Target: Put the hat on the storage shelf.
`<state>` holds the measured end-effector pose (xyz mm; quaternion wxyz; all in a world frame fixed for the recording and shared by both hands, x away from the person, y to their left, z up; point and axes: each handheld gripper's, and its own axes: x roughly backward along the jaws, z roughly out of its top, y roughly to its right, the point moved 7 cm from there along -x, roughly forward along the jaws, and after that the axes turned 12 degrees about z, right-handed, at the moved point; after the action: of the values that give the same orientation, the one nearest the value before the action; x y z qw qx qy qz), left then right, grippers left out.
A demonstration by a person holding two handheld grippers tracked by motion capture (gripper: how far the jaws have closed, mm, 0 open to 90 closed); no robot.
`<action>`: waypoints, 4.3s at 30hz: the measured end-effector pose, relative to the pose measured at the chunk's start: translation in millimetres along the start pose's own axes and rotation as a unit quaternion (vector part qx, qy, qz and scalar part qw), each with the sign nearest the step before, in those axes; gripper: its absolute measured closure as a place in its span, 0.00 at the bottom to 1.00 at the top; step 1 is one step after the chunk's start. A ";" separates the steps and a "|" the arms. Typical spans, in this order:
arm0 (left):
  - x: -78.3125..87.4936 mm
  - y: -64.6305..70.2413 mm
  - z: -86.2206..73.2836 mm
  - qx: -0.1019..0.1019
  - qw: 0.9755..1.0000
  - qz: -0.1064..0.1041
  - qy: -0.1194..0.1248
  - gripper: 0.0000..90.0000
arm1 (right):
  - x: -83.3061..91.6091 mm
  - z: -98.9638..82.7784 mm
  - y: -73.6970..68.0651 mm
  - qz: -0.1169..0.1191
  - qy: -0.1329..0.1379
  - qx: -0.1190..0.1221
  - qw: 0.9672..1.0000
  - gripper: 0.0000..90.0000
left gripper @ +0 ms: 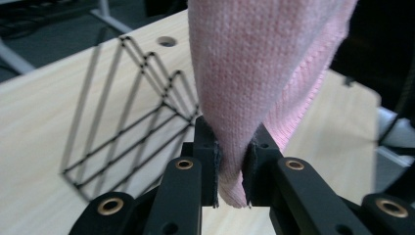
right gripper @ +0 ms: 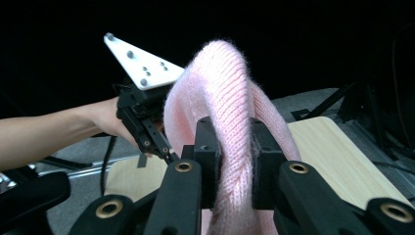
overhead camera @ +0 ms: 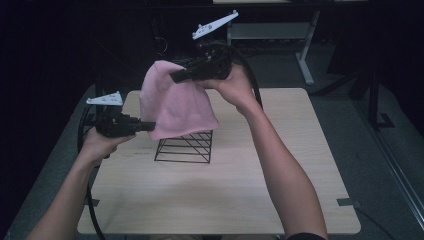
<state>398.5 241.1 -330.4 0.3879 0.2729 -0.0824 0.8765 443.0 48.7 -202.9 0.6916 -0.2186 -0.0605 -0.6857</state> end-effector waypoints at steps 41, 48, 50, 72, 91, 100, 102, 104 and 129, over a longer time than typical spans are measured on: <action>-20.4 -21.4 13.3 -0.054 0.997 0.054 -0.030 0.89 | 10.6 -29.8 34.9 -0.006 0.036 -0.015 0.999 0.85; -20.2 -20.4 7.4 -0.051 0.997 0.052 -0.028 0.89 | 8.0 -31.1 30.8 -0.004 0.029 -0.013 1.000 0.85; -19.8 -20.5 4.5 -0.051 0.997 0.050 -0.025 0.89 | 5.9 -32.6 30.4 -0.002 0.027 -0.015 1.000 0.85; -27.7 -19.8 -24.1 -0.061 0.995 0.057 -0.053 0.89 | -14.8 -52.7 22.3 0.014 -0.003 -0.012 1.000 0.84; -41.5 -29.2 -53.7 -0.068 0.990 0.072 -0.103 0.90 | -38.0 -86.2 24.6 0.032 -0.033 -0.031 0.998 0.83; -48.0 -29.6 -63.8 -0.069 0.988 0.073 -0.114 0.90 | -41.3 -99.4 24.7 0.036 -0.044 -0.042 0.997 0.83; -49.3 -30.2 -66.4 -0.068 0.988 0.073 -0.116 0.90 | -42.9 -102.2 24.2 0.037 -0.048 -0.045 0.997 0.82; -51.3 -29.8 -69.6 -0.061 0.988 0.072 -0.121 0.90 | -45.1 -105.2 24.3 0.040 -0.051 -0.043 0.997 0.81; -67.4 -35.2 -94.2 -0.085 0.980 0.081 -0.159 0.90 | -56.9 -134.7 27.0 0.057 -0.058 -0.071 0.994 0.68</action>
<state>422.0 256.0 -448.2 0.3195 0.3673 -0.2390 0.8402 437.3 48.3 -351.5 0.7078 -0.3093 -0.0390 -0.6339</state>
